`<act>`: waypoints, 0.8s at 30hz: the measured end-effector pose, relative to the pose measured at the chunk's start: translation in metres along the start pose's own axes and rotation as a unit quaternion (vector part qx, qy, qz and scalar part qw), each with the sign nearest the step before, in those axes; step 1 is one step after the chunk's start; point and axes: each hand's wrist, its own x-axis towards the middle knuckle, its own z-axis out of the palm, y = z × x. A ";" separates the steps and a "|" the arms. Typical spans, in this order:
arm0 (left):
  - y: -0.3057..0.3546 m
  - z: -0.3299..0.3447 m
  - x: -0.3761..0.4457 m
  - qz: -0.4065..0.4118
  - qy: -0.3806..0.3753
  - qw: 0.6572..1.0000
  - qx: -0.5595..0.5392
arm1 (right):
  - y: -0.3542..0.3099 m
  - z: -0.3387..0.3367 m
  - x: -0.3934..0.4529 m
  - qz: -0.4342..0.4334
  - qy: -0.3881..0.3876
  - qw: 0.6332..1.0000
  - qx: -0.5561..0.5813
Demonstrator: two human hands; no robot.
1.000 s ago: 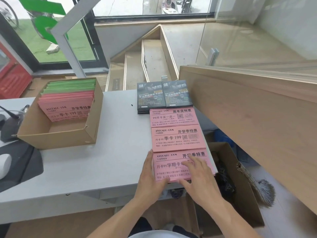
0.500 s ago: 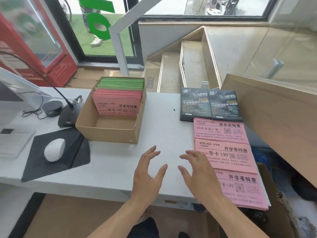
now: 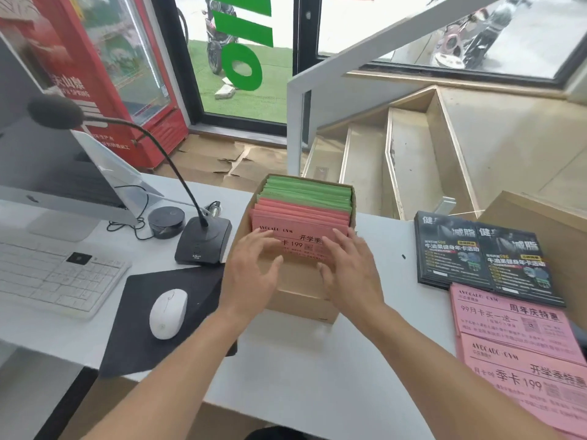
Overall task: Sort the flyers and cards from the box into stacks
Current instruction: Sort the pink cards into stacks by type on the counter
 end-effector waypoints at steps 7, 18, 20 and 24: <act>-0.052 0.004 0.072 0.048 -0.194 0.968 0.151 | -0.006 0.014 0.050 0.040 -0.079 0.990 -0.107; -0.064 0.014 0.069 0.091 -0.156 0.960 0.213 | 0.005 0.034 0.048 -0.011 0.069 0.990 -0.124; -0.065 0.014 0.069 0.092 -0.152 0.961 0.211 | 0.005 0.034 0.048 -0.015 0.080 0.990 -0.113; -0.065 0.013 0.068 0.085 -0.145 0.966 0.196 | 0.005 0.036 0.046 -0.035 0.080 0.991 -0.104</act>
